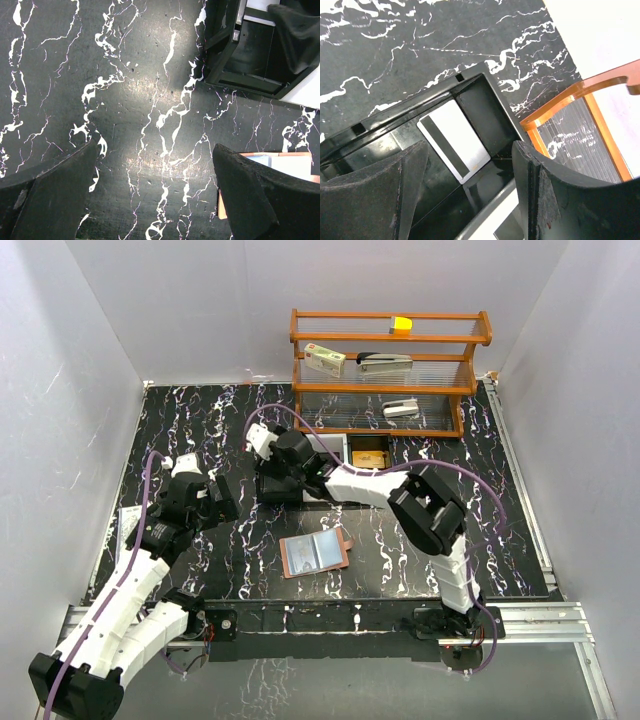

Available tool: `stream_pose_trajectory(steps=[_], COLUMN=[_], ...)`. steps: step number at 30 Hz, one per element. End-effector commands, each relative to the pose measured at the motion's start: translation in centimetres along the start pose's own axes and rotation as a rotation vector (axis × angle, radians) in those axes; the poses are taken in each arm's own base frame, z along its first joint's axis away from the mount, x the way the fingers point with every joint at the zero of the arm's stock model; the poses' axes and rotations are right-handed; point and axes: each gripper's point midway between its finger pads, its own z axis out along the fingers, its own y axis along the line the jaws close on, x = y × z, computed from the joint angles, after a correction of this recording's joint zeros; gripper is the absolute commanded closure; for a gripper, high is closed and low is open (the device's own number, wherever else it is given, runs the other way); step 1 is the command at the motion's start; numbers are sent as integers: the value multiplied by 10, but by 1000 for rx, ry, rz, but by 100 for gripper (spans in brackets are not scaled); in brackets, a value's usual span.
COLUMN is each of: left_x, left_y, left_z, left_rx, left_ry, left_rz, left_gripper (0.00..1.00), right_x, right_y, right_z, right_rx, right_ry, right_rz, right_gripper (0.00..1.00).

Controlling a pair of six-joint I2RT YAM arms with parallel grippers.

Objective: Take the credit cards out of the card holder

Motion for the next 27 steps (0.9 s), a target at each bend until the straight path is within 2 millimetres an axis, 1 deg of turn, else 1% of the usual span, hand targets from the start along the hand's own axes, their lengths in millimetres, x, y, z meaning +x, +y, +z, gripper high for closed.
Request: stream_pose_trajectory(steps=[1, 3, 4, 5, 6, 7, 8, 9, 11, 14, 16, 18, 21, 23, 25, 27], left_x=[0, 0, -1, -1, -1, -2, -2, -2, -2, -1, -2, -3, -4, -5, -5, -5], left_y=[2, 2, 2, 2, 2, 2, 2, 2, 3, 5, 7, 9, 10, 11, 12, 11], left_z=[1, 1, 1, 0, 0, 0, 0, 0, 1, 2, 2, 2, 3, 3, 4, 4], left_rx=[-5, -5, -4, -2, -3, -2, -2, -4, -11, -22, -42, -50, -58, -63, -67, -68], left_ry=[0, -3, -5, -7, -9, -11, -13, -15, -13, -4, -8, -13, -19, -21, -21, -20], left_rz=[10, 9, 8, 7, 5, 4, 6, 7, 7, 7, 4, 3, 2, 1, 2, 3], left_gripper=[1, 1, 1, 1, 1, 1, 1, 1, 1, 1, 1, 1, 1, 1, 1, 1], right_x=[-63, -75, -83, -81, -87, -81, -78, -76, -67, -43, -28, -19, -17, -19, -12, -7], right_y=[-43, -60, -75, -84, -100, -104, -108, -108, -97, -78, -70, -58, -27, -5, 15, 36], right_z=[-42, -67, -82, -96, -117, -131, -141, -150, -159, -170, -181, -190, -202, -212, -218, -219], right_rx=[102, 171, 237, 287, 351, 384, 401, 394, 345, 299, 301, 273, 120, 1, -80, -165], right_ry=[-189, -252, -298, -319, -357, -365, -371, -363, -328, -234, -195, -174, -169, -184, -178, -149], right_rz=[124, 158, 194, 234, 289, 349, 422, 451, 557, 706, 845, 959, 1037, 1063, 1125, 1204], right_gripper=[33, 30, 26, 22, 16, 13, 12, 12, 12, 15, 13, 12, 7, 7, 10, 16])
